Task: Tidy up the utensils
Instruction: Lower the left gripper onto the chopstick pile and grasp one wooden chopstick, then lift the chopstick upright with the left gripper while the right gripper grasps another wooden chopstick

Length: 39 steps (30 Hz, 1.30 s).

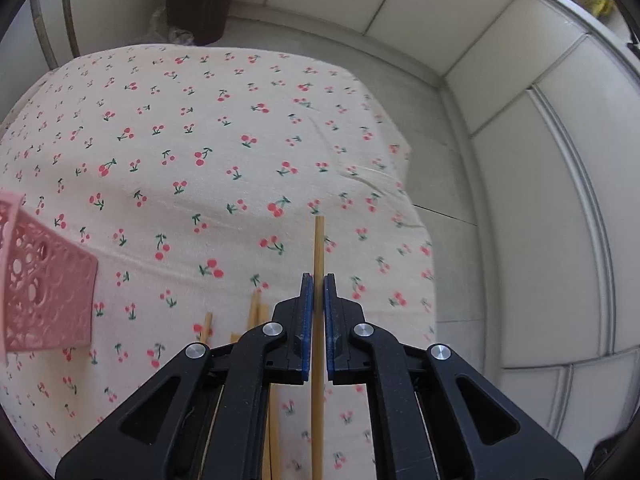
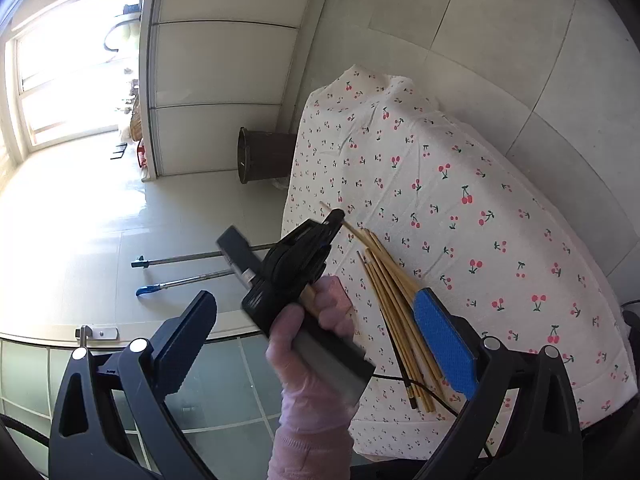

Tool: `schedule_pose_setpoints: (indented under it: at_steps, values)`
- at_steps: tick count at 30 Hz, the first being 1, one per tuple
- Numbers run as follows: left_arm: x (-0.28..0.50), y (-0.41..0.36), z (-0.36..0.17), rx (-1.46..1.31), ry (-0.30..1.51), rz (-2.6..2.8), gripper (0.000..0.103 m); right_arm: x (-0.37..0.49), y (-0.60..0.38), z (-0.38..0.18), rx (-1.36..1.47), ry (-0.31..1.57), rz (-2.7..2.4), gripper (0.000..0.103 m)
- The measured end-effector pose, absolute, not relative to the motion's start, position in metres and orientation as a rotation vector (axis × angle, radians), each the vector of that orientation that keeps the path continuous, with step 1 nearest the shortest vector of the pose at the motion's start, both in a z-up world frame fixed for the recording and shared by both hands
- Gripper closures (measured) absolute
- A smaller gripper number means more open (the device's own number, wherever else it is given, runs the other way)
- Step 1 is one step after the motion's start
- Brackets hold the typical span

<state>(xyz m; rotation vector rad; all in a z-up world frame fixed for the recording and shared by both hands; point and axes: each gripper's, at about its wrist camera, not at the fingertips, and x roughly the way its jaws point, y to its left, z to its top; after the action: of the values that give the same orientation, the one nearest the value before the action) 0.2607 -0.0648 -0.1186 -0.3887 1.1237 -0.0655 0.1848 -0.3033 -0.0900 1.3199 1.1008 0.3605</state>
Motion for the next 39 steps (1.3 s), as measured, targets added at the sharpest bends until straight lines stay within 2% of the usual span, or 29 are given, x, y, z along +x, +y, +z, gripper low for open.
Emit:
schedule_pose_setpoints:
  at_steps: [6, 14, 17, 19, 22, 28, 35, 39]
  values:
    - [0.177, -0.047, -0.042, -0.374, 0.992, -0.228, 0.098, 0.194, -0.279, -0.106, 1.141, 1.194, 0.310, 0.007]
    - [0.083, 0.015, 0.023, -0.287, 0.868, -0.277, 0.098, 0.220, -0.201, -0.124, 0.609, 1.277, 0.210, 0.008]
    - [0.054, 0.045, 0.033, -0.310, 0.830, -0.335, 0.098, 0.235, -0.178, -0.131, 0.501, 1.277, 0.200, 0.022]
    - [0.042, 0.062, 0.034, -0.311, 0.791, -0.333, 0.098, 0.244, -0.169, -0.138, 0.443, 1.288, 0.176, 0.036]
    - [0.026, 0.081, 0.037, -0.268, 0.741, -0.253, 0.098, 0.253, -0.162, -0.154, 0.378, 1.308, 0.130, 0.051]
    - [0.018, 0.113, 0.043, -0.273, 0.665, -0.173, 0.098, 0.272, -0.153, -0.161, 0.378, 1.292, 0.136, 0.053]
    - [0.017, 0.130, 0.036, -0.302, 0.670, -0.146, 0.098, 0.283, -0.131, -0.169, 0.315, 1.298, 0.121, 0.053]
    - [0.018, 0.134, 0.033, -0.308, 0.678, -0.136, 0.098, 0.284, -0.126, -0.167, 0.270, 1.284, 0.099, 0.059]
